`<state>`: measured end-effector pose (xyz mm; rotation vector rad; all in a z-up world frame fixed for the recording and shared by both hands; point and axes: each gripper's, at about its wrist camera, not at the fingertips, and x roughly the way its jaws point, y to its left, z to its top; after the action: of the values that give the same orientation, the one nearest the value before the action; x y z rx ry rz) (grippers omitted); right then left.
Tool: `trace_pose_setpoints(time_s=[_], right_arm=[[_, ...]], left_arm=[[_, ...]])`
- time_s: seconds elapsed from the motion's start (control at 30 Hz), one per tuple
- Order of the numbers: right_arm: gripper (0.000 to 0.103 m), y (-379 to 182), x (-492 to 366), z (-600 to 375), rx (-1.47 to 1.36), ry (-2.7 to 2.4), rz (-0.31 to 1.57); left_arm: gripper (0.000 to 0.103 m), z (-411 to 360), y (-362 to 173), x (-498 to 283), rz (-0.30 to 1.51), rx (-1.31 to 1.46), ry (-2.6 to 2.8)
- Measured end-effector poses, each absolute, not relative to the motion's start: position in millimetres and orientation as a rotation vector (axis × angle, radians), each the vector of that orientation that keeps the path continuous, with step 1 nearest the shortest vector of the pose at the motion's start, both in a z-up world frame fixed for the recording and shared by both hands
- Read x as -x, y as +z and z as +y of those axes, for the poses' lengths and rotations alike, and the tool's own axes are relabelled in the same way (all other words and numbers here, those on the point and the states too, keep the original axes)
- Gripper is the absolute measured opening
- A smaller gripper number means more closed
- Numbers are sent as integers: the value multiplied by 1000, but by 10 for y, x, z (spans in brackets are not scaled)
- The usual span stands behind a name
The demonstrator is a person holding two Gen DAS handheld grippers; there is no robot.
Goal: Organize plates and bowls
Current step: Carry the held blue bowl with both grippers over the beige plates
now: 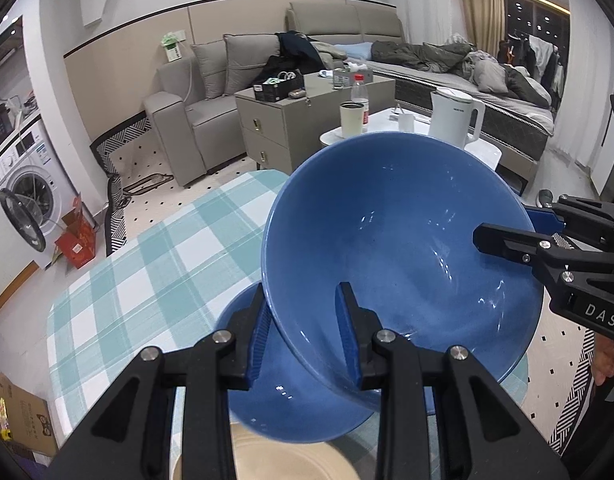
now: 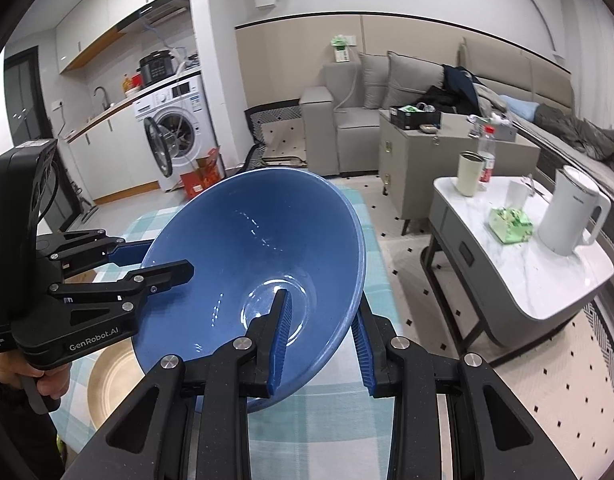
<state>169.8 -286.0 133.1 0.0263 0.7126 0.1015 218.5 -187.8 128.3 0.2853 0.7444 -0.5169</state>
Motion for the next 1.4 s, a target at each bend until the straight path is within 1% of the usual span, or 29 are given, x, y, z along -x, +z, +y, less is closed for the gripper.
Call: trace_pose_setpoints(time_s=[0.33,0.6,1.03,1.4], right_arm=[[31,1267,-1858,-2352,23,177,738],[31,999,-2003,-2089,47,207,801],[31,583,-2210,-1988,84,186,876],[31,467,-2238,-1977,148,127,885]], left_arm=[[31,-1404,1231,-2177,750,-244,-446],[31,-1233,1053,-2207,781,-228,-421],[31,-1272,690,-2336,843,-249,-395],[31,-1375,541,-2393,861,-272,-376]])
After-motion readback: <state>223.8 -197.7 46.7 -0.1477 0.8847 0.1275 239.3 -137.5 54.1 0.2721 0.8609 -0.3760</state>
